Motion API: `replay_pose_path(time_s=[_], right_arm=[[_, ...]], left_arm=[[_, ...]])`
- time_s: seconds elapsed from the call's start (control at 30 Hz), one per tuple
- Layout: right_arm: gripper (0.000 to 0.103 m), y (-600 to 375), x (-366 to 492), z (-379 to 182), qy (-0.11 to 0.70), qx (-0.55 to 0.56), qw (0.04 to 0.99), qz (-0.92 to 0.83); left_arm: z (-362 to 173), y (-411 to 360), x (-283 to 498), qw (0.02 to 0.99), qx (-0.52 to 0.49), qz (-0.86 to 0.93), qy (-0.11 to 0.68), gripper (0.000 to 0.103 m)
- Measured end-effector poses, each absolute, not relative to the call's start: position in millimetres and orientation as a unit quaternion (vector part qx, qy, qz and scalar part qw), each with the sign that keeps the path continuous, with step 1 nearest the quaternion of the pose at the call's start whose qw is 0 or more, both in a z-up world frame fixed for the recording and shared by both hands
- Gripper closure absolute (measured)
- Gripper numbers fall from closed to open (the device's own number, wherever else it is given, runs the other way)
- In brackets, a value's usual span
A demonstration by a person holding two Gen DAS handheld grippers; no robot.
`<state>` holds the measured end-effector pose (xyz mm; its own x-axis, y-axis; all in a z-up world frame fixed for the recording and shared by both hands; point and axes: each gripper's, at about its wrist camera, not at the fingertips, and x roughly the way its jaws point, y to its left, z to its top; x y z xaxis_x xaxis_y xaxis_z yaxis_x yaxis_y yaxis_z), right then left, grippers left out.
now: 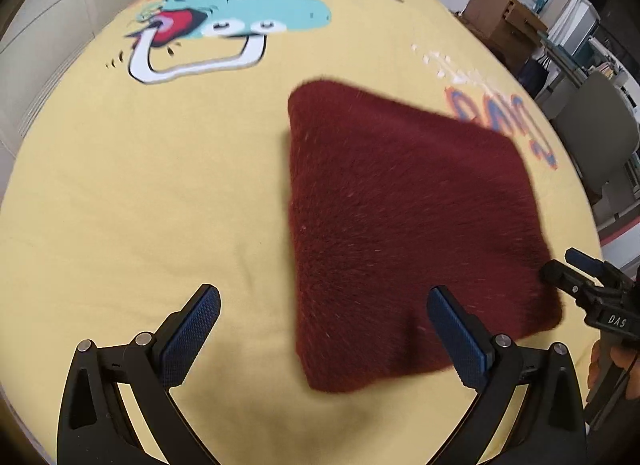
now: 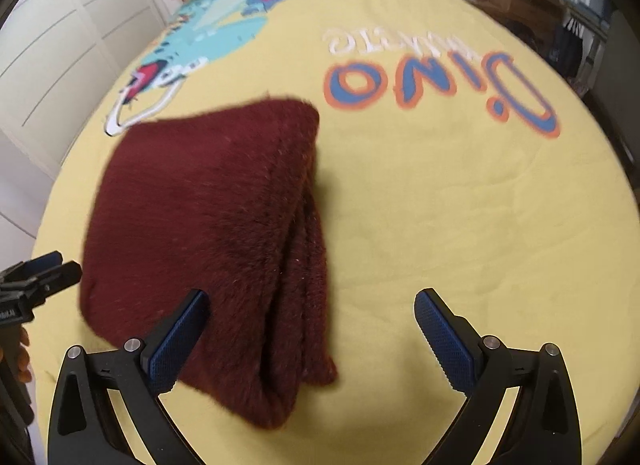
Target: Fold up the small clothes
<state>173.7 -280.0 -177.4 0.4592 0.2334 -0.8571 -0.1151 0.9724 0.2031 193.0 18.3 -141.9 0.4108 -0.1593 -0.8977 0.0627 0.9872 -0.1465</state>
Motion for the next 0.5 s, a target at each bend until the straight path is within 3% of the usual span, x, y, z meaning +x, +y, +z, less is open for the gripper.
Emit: replay_pose_path(time_s=[0.2, 0.5], right_arm=[[0.002, -288.2, 136.6, -124.5, 0.470, 0.030, 0.878, 0.086], [0.002, -306.0, 78.4, -79.7, 0.439, 0.027, 0.896, 0.062]], left_arm=[[-91.6, 17.1, 153.8, 0.864, -0.016, -0.060, 0.500, 0.001], [-59.8, 19.8, 95.8, 0.877, 0.000, -0.024, 0.479, 0.001]])
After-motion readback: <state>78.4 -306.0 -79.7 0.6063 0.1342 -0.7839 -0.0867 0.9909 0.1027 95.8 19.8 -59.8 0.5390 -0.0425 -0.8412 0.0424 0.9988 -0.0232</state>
